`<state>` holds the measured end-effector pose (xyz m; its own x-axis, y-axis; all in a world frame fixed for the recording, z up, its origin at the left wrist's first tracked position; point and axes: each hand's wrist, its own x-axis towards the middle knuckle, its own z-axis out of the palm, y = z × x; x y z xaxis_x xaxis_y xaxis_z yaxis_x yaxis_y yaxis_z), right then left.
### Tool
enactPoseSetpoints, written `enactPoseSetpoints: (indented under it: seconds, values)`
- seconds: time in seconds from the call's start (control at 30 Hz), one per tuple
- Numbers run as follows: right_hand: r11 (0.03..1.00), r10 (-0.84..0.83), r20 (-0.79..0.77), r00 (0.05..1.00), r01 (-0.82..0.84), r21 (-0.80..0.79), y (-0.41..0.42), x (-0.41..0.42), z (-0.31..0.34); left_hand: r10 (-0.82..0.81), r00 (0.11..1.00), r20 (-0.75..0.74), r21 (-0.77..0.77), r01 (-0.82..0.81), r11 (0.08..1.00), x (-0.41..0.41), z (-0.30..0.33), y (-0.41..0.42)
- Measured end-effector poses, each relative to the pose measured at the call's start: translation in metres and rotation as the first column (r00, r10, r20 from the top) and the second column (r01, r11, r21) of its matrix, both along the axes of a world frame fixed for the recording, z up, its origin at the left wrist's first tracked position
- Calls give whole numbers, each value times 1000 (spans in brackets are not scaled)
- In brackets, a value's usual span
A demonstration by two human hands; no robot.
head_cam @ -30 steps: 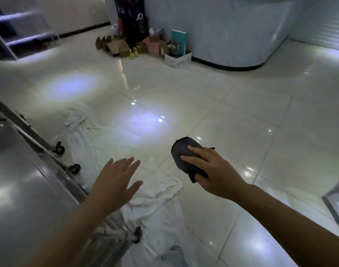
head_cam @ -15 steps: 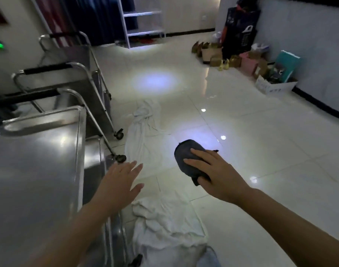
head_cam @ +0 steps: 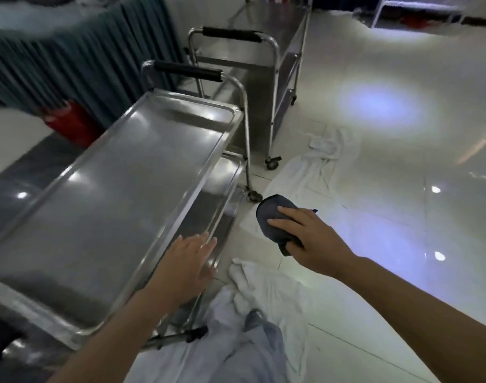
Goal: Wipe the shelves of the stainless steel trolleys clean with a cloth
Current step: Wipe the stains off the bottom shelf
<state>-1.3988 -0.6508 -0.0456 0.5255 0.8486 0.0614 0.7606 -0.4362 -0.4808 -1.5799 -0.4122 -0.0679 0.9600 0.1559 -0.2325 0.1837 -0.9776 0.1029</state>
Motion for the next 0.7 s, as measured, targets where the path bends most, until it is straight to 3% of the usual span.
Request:
enactPoseSetpoints:
  seconds: [0.2, 0.43, 0.7]
  values:
    - [988, 149, -40, 988, -150, -34, 67, 75, -4, 81, 996, -35, -35, -82, 996, 46, -8, 25]
    - [941, 329, -61, 942, -333, -62, 131, 155, -8, 253, 966, 53, -36, -251, 967, 89, -5, 35]
    - [739, 638, -91, 764, -642, -205, 199, 243, -38, 592, 802, -84, -52, -596, 801, 135, -44, 19]
